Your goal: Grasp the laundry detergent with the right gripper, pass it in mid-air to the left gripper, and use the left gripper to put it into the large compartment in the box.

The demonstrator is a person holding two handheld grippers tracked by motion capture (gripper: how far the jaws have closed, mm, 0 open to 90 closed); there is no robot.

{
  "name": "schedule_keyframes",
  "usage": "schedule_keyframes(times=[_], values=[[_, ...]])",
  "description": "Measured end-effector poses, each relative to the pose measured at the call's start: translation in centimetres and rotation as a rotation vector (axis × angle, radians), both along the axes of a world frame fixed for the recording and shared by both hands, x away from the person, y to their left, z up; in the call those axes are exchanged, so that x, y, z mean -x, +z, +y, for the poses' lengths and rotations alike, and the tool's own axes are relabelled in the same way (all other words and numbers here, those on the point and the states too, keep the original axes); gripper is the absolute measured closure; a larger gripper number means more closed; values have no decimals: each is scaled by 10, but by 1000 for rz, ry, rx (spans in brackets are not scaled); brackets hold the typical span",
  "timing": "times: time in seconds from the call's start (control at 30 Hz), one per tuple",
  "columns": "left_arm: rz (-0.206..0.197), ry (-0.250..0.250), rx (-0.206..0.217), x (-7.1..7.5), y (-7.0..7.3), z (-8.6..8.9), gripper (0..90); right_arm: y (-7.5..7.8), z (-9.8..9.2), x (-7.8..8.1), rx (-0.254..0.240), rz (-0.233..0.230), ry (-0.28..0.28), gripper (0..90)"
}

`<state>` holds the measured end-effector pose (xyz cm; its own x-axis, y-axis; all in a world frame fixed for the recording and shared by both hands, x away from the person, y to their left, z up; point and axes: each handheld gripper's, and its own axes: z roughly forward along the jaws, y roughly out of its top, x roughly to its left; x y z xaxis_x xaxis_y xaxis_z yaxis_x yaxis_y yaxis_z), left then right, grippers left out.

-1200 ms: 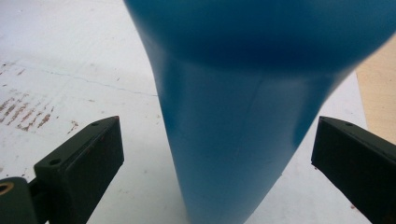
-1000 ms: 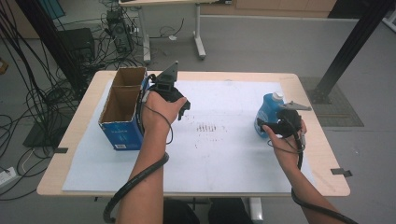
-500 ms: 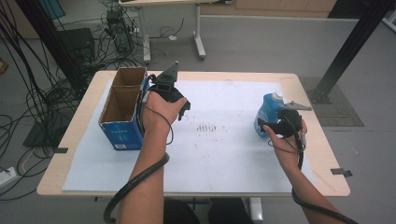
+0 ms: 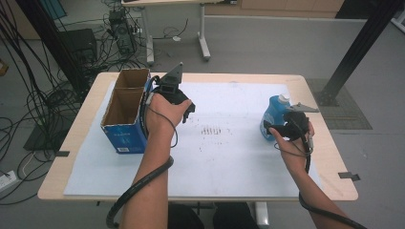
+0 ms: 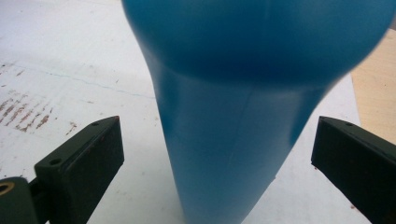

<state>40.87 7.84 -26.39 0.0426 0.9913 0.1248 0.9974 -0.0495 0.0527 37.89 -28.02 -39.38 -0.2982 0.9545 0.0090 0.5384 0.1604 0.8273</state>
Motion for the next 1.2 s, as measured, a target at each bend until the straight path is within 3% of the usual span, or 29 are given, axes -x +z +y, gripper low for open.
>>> schedule_keyframes(times=[0.67,1.2], values=[[3,4,-5,0,0,2,60,-1,2,0,-2,-8,4,34],[9,1,-10,0,-4,2,61,-3,4,-5,1,-9,-6,169]])
